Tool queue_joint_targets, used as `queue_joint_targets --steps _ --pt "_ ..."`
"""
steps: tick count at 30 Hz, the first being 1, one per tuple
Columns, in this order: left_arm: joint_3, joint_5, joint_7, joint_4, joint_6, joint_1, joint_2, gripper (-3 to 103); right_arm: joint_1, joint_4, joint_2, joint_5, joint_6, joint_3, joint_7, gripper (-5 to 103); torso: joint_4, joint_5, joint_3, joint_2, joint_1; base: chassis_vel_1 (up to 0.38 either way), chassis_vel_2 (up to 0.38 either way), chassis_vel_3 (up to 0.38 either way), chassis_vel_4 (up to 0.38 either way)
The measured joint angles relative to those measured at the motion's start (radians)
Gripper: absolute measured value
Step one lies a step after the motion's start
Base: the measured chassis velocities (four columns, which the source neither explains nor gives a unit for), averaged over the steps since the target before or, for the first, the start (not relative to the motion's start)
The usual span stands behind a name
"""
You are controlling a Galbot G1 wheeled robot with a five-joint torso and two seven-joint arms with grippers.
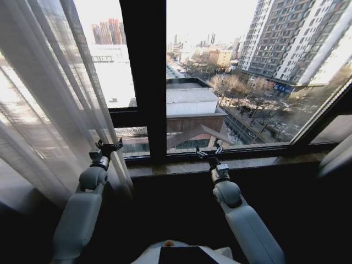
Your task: Open the curtains by pulling them apart, changing their state from closed to fully open.
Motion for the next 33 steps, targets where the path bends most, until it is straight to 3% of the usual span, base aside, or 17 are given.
queue_joint_targets --steps 5,6,14,15,18,21,23,24,28,30,33 --pt "-0.021 0.002 -0.011 -0.009 0.001 0.007 -0.003 103 0.000 -0.002 0.000 0.000 0.004 0.000 0.000 100 0.0001 -0.0001 0.000 0.000 0.000 0.000 0.000 0.000 0.000" --pt "-0.032 -0.001 0.011 -0.012 0.003 0.014 -0.003 96 0.001 -0.002 0.001 0.001 0.004 -0.002 0.000 100 0.0001 -0.0001 0.000 0.000 0.000 0.000 0.000 0.000 0.000" --pt "-0.067 -0.015 0.121 -0.048 0.004 0.065 0.011 74 0.010 0.001 0.003 0.003 0.004 -0.003 0.000 100 0.0001 -0.0001 0.000 0.000 0.000 0.000 0.000 0.000 0.000" --pt "-0.073 -0.016 0.135 -0.056 0.004 0.074 0.015 64 0.011 0.002 0.003 0.005 0.004 -0.002 0.000 100 0.0001 -0.0001 0.000 0.000 0.000 0.000 0.000 0.000 0.000" --pt "-0.082 -0.019 0.149 -0.072 0.006 0.086 0.021 58 0.011 0.003 0.002 0.013 0.004 -0.002 0.000 100 0.0001 -0.0001 0.000 0.000 0.000 0.000 0.000 0.000 0.000" --pt "-0.093 -0.030 0.155 -0.101 0.018 0.100 0.027 42 0.011 0.004 0.000 0.021 0.003 0.000 0.000 100 0.0001 -0.0001 0.000 0.000 0.000 0.000 0.000 0.000 0.000" --pt "-0.096 -0.032 0.155 -0.106 0.021 0.102 0.029 42 0.011 0.004 0.000 0.021 0.003 0.001 0.000 100 0.0001 -0.0001 0.000 0.000 0.000 0.000 0.000 0.000 0.000" --pt "-0.101 -0.035 0.158 -0.116 0.024 0.107 0.032 31 0.010 0.002 -0.001 0.022 0.003 0.002 0.000 100 0.0001 -0.0001 0.000 0.000 0.000 0.000 0.000 0.000 0.000" --pt "-0.106 -0.037 0.163 -0.127 0.026 0.111 0.036 26 0.010 0.000 -0.001 0.022 0.003 0.002 0.000 100 0.0001 -0.0001 0.000 0.000 0.000 0.000 0.000 0.000 0.000" --pt "-0.111 -0.040 0.164 -0.144 0.029 0.114 0.043 10 0.010 0.000 -0.001 0.023 0.003 0.002 0.000 100 0.0000 -0.0001 0.000 0.000 0.000 0.000 0.000 0.000 0.000" --pt "-0.117 -0.049 0.164 -0.162 0.039 0.117 0.050 4 0.012 0.000 -0.001 0.024 0.002 0.002 0.001 100 0.0000 -0.0001 0.000 0.000 0.000 0.000 0.000 0.000 0.000"
